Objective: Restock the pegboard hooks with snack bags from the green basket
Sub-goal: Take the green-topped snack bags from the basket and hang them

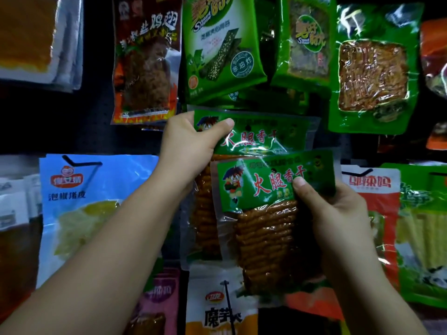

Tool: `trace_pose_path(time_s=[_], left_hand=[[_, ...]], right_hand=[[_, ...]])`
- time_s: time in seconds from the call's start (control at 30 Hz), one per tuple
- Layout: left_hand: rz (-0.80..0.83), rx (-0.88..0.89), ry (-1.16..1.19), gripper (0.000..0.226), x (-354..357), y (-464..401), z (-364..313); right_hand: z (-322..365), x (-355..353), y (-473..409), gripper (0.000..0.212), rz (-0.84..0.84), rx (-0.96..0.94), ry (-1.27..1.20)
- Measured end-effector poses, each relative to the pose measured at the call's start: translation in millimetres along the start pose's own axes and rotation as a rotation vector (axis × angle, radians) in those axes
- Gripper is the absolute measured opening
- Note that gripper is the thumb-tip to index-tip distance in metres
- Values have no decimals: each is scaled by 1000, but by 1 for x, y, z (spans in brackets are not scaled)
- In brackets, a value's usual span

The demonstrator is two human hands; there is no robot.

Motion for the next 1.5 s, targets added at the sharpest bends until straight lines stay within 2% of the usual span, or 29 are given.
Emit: trace_pose_path(time_s=[0.23, 0.6, 0.8, 0.93, 1.03, 1.13, 1.23, 1.27, 1.4, 1.5], left_hand=[[8, 49, -3, 6, 2, -5, -8], [25, -21, -15, 5, 4, -7, 1], [3, -95, -88, 10, 4, -13, 36], [43, -193, 19, 8, 2, -14, 68], [49, -276, 52, 30, -2, -16, 88], [49, -294, 37, 32, -2, -21, 107], [23, -352, -14, 48, 3, -30, 121], [15, -366, -29, 47, 6, -33, 127], [-51, -397, -84, 15, 16, -45, 154], [-122, -409, -148, 16, 24, -51, 170]], right_hand=[[-7, 3, -5, 17, -24, 33, -58], [-12, 3, -4, 16, 19, 97, -68], [-31, 7, -5, 13, 24, 126, -56], [-53, 18, -6, 6, -12, 132, 1], [-68, 29, -9, 7, -37, 119, 58], [-83, 41, -15, 6, -44, 102, 177], [-97, 51, -26, 13, -54, 124, 277], [-100, 54, -31, 16, -51, 157, 288], [-112, 62, -47, 27, -57, 224, 314], [-122, 64, -49, 28, -80, 195, 344]])
Point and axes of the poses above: each hand's wrist, its own y-axis away from the middle knuckle, its own x-axis out of the palm, z = x × y, the point moved 1 cm from there along -y, towards the middle knuckle, and after that the axes turned 1 degree about -y, right-handed, at the moved point
